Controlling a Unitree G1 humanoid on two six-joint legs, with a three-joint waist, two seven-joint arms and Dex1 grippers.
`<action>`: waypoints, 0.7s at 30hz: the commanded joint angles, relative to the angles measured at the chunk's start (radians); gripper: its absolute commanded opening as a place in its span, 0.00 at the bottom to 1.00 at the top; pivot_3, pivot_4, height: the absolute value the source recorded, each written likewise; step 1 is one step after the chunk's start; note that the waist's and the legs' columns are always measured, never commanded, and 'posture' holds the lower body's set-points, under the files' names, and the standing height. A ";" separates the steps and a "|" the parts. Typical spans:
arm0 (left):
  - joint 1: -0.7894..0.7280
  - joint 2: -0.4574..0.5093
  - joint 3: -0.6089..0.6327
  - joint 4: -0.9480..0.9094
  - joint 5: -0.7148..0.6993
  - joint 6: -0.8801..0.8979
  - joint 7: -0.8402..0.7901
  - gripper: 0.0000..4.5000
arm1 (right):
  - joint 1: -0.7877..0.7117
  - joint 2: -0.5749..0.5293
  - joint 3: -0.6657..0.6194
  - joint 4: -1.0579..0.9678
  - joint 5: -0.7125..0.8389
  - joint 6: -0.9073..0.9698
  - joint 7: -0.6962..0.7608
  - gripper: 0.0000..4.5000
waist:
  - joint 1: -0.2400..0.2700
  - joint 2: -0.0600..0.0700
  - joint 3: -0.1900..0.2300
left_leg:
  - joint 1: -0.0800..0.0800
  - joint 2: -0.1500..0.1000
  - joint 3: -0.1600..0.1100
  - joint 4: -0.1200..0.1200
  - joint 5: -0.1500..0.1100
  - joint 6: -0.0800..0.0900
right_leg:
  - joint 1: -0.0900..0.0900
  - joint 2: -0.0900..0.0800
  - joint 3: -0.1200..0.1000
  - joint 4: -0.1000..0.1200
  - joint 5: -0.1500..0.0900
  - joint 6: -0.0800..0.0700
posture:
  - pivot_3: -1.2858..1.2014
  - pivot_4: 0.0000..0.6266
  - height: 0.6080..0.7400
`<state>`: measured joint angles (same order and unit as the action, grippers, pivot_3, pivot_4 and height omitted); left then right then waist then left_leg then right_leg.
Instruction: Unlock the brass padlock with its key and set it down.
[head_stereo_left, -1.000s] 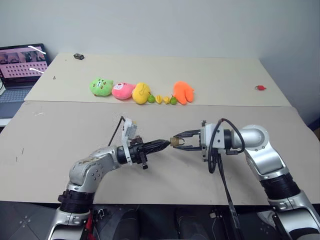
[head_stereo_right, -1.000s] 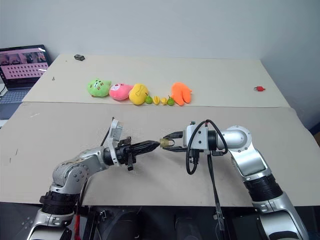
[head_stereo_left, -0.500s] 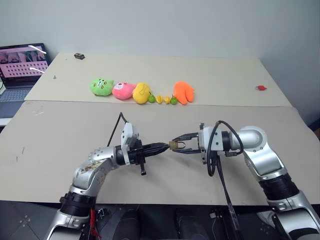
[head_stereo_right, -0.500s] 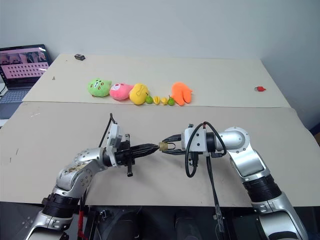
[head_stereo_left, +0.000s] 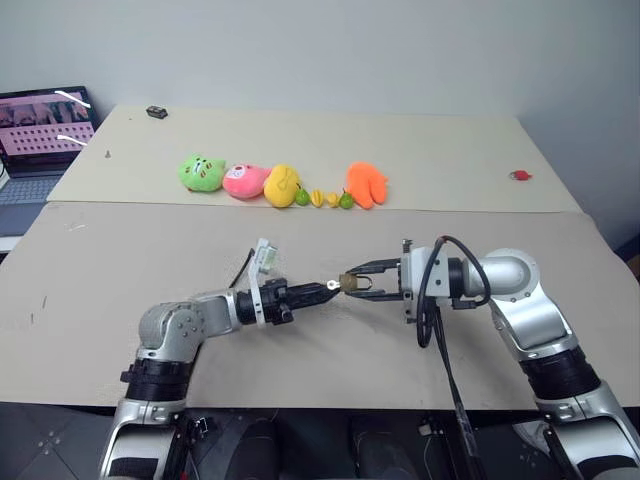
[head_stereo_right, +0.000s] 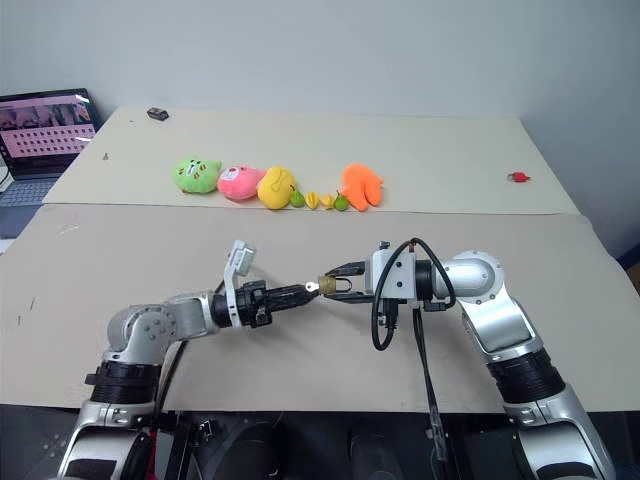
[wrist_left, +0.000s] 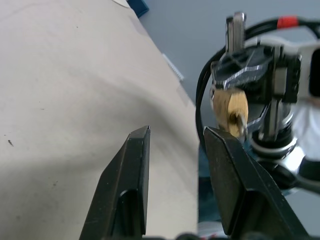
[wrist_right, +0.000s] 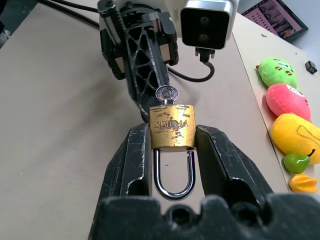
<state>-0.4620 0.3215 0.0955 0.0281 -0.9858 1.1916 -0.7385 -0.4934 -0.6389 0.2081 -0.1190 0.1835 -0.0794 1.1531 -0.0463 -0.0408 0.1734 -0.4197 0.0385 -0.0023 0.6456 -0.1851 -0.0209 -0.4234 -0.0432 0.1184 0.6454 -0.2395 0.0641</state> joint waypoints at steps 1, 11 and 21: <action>-0.049 -0.005 0.076 0.024 -0.172 0.187 0.009 0.40 | -0.014 -0.001 -0.031 -0.033 0.026 -0.014 -0.006 0.20 | -0.002 0.000 0.000 | 0.000 0.000 0.000 0.000 0.000 0.000 | 0.000 0.000 0.000 0.000 0.000 0.000 | 0.52 0.24 0.83; 0.034 0.188 -0.054 -0.056 -0.100 0.188 -0.168 0.40 | -0.025 -0.002 -0.029 -0.029 0.031 -0.014 -0.003 0.20 | -0.007 -0.001 0.001 | 0.001 0.000 0.000 0.000 0.000 0.000 | 0.000 0.000 0.000 0.001 0.000 -0.001 | 0.52 0.24 0.83; -0.050 0.081 0.018 0.034 -0.091 0.137 -0.071 0.40 | -0.031 0.001 -0.026 -0.020 0.027 -0.020 -0.002 0.20 | 0.001 -0.001 0.001 | 0.000 0.000 0.000 0.000 0.000 0.000 | 0.000 0.000 0.000 0.000 0.000 -0.001 | 0.52 0.24 0.83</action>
<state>-0.4890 0.4172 0.0820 0.0587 -1.0646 1.3405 -0.8292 -0.5037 -0.6389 0.1957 -0.1202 0.2069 -0.0834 1.1542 -0.0452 -0.0418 0.1741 -0.4192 0.0384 -0.0024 0.6454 -0.1849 -0.0212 -0.4233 -0.0433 0.1183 0.6457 -0.2396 0.0632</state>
